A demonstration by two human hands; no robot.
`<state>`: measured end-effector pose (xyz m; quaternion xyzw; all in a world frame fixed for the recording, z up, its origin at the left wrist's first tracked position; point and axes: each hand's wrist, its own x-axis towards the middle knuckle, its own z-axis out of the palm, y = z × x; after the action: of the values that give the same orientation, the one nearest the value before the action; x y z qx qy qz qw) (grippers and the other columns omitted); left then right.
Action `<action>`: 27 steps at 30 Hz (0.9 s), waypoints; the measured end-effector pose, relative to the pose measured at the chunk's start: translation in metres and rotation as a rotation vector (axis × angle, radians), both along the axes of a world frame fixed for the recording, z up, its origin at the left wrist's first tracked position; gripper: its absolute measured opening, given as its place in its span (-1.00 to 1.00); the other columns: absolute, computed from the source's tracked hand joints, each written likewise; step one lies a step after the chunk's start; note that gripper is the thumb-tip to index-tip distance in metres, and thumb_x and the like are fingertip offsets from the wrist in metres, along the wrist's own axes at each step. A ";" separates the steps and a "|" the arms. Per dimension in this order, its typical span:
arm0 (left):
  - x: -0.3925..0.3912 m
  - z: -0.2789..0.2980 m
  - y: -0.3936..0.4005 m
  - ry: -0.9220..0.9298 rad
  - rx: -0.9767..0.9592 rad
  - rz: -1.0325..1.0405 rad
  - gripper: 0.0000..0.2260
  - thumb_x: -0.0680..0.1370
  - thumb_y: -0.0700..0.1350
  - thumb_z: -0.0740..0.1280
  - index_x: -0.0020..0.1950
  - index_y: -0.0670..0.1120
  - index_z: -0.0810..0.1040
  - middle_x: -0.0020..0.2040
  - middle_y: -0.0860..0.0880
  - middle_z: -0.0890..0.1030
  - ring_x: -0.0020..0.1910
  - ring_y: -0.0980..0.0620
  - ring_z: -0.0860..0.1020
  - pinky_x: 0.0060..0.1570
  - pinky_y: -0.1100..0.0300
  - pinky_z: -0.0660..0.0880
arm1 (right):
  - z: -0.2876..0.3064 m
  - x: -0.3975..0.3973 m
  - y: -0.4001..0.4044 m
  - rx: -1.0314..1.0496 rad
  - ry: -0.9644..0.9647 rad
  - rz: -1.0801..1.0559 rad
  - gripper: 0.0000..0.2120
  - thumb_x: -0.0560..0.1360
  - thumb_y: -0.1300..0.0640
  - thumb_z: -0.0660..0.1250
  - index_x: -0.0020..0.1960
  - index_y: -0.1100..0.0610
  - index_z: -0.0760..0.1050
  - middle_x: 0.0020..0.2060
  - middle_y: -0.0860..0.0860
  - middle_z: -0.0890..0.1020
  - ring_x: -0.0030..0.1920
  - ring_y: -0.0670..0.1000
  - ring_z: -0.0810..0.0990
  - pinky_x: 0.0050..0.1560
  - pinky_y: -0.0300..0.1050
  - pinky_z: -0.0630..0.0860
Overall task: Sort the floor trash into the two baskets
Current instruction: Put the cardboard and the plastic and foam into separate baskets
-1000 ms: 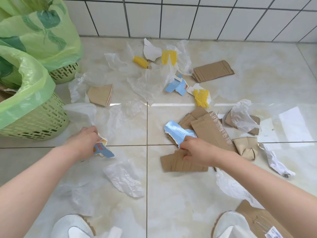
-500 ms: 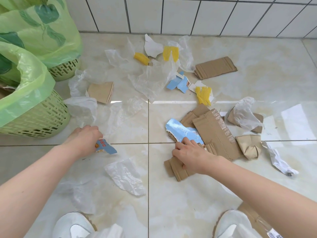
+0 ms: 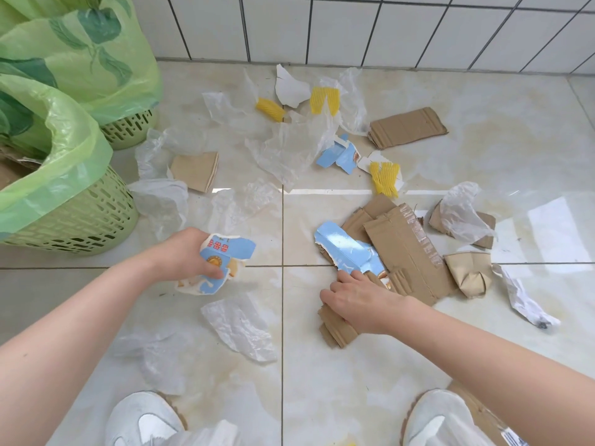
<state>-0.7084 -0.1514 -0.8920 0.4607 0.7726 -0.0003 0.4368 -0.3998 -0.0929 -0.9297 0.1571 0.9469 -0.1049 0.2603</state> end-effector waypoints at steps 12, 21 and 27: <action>0.055 0.008 0.030 -0.324 0.144 0.233 -0.69 0.41 -0.21 0.50 0.06 -0.02 0.49 -0.15 0.04 0.62 -0.27 0.13 0.58 -0.36 0.30 0.45 | 0.047 0.003 0.015 -0.251 0.192 -0.136 -0.89 0.44 0.18 0.29 -0.04 0.08 0.53 -0.17 -0.05 0.50 -0.04 0.05 0.34 -0.05 -0.05 0.39; 0.078 0.008 0.058 -0.371 0.191 0.286 -0.69 0.40 -0.24 0.50 0.07 -0.03 0.54 -0.10 -0.01 0.67 -0.20 0.04 0.62 -0.28 0.21 0.48 | 0.090 0.015 0.028 -0.552 0.306 -0.501 -0.81 0.47 0.15 0.33 -0.06 -0.14 0.44 -0.13 -0.22 0.57 -0.06 -0.19 0.52 0.00 -0.22 0.49; 0.088 -0.002 0.057 -0.434 0.116 0.362 -0.82 0.44 -0.25 0.46 0.01 -0.09 0.62 -0.10 -0.05 0.69 -0.17 -0.03 0.63 -0.20 0.17 0.50 | 0.100 0.035 0.043 -0.781 0.540 -0.892 -0.81 0.40 0.21 0.46 -0.17 -0.05 0.52 -0.29 -0.05 0.61 -0.26 -0.12 0.54 -0.18 -0.16 0.48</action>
<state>-0.6206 -0.0948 -0.8938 0.3287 0.7295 0.2206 0.5578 -0.3651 -0.0501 -0.8297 0.3971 0.7151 -0.5750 -0.0174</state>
